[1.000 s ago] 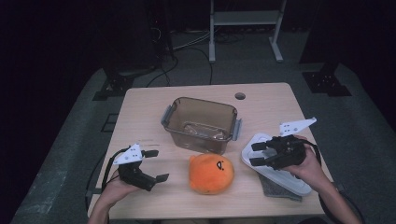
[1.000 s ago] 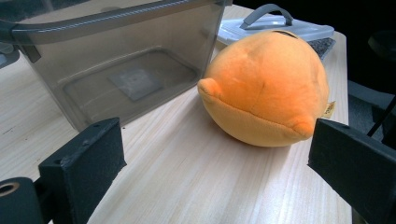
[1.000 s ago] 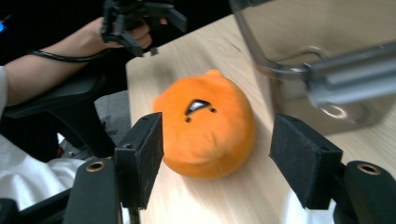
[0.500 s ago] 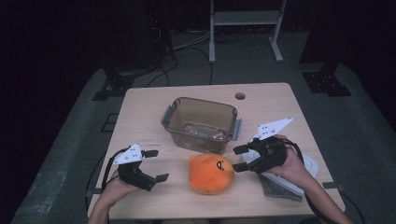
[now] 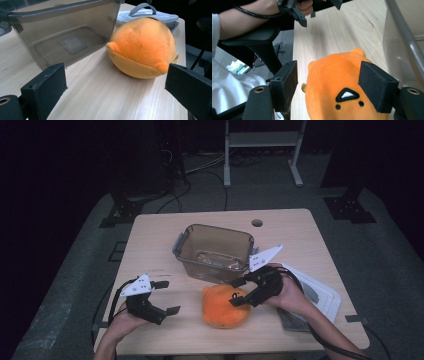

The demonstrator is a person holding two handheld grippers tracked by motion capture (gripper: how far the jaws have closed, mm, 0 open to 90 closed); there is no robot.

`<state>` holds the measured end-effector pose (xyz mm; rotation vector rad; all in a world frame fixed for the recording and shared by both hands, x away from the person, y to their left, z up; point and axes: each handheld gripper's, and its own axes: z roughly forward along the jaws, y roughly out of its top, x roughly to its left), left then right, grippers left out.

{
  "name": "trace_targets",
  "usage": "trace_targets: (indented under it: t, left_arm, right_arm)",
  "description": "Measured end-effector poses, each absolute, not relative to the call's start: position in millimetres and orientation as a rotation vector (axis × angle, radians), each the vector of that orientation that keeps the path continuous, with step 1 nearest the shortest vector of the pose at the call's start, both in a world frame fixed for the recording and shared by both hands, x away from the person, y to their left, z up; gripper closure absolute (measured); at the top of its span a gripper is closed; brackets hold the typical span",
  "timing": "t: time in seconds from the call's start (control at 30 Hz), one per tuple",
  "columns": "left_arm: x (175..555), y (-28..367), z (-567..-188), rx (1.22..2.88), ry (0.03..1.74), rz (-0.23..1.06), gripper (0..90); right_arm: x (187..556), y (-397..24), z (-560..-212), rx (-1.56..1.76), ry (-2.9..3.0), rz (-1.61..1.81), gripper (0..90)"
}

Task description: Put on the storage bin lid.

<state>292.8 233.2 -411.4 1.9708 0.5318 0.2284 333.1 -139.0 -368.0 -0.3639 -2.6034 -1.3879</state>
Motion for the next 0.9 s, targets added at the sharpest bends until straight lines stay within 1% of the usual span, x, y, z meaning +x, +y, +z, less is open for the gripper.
trace_targets:
  t: [0.3,0.57,0.9]
  left_arm:
    - [293.4,235.2,-411.5,1.971,0.534,0.233,2.9]
    - [292.9,235.1,-412.1,1.967,0.538,0.228,2.9]
    - [293.1,234.7,-413.5,1.97,0.54,0.223,2.9]
  right_arm:
    - [339.7,-119.5,-378.9,-0.344,-2.627,-1.354,30.6]
    - [342.9,-113.2,-389.8,-0.344,-2.636,-1.339,33.0]
    - [343.9,-113.1,-401.8,-0.366,-2.644,-1.349,39.8]
